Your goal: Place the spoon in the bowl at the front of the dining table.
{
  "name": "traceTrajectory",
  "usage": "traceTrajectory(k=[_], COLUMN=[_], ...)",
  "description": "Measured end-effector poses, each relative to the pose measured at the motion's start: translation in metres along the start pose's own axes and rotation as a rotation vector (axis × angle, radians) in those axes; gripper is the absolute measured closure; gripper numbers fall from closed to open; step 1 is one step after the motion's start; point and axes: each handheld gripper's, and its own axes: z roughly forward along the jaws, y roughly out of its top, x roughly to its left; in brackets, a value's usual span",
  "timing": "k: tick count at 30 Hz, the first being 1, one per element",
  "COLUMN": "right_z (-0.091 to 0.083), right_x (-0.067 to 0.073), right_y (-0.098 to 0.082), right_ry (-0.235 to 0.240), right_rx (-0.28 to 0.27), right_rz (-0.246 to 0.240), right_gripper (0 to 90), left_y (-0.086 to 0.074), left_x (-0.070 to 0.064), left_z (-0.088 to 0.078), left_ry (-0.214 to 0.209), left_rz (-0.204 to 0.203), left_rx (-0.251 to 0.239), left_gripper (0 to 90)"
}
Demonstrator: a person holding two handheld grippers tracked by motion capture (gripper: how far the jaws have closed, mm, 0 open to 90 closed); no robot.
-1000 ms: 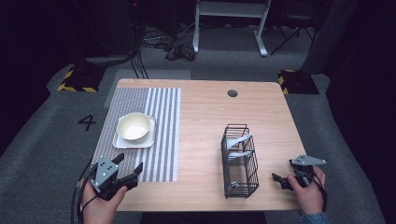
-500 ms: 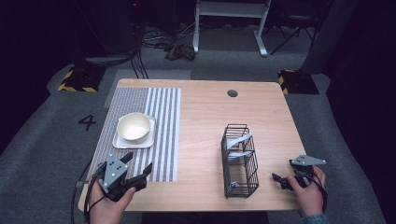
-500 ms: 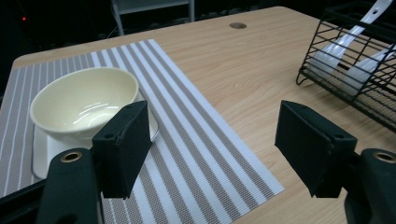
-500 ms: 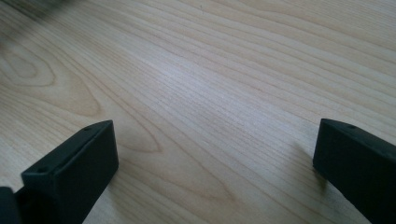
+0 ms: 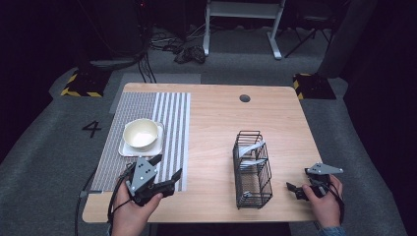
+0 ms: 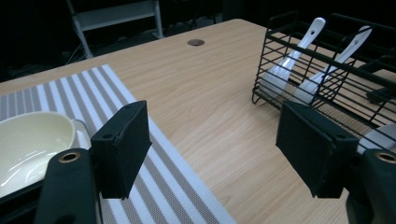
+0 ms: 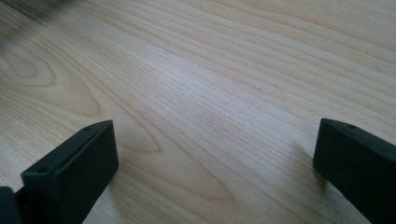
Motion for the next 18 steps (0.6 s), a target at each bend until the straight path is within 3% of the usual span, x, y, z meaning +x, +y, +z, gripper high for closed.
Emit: traceTrajectory(k=[18], right_z=[0.0], right_x=[0.0], right_y=[0.0], right_ry=[0.0], right_rx=[0.0], right_rz=[0.0], right_gripper=[0.0], left_y=[0.024], left_x=[-0.049], left_z=[0.029], left_ry=[-0.153], left_rz=[0.069], left_rx=[-0.033], left_gripper=[25.8])
